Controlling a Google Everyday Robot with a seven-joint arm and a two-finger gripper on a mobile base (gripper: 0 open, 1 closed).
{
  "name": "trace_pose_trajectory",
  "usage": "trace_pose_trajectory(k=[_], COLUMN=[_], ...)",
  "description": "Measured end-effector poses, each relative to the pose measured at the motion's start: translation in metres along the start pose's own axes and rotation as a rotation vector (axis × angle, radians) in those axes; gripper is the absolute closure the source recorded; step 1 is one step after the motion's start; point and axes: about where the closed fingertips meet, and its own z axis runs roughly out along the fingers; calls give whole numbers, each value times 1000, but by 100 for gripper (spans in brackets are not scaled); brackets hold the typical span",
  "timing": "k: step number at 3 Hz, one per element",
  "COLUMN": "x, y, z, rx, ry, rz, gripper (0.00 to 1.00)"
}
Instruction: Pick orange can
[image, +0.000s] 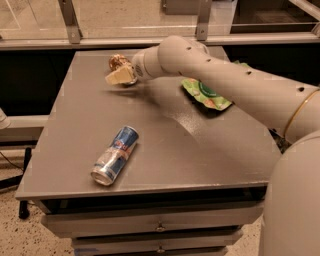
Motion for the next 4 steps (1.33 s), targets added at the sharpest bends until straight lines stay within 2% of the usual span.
trace_pose_trajectory(k=[2, 3, 4], x=[8, 4, -18], y=[2, 1, -4], z=[4, -8, -30], rx=[-11, -18, -60], ry=[12, 11, -26], rz=[-14, -33, -55], gripper=[65, 88, 100])
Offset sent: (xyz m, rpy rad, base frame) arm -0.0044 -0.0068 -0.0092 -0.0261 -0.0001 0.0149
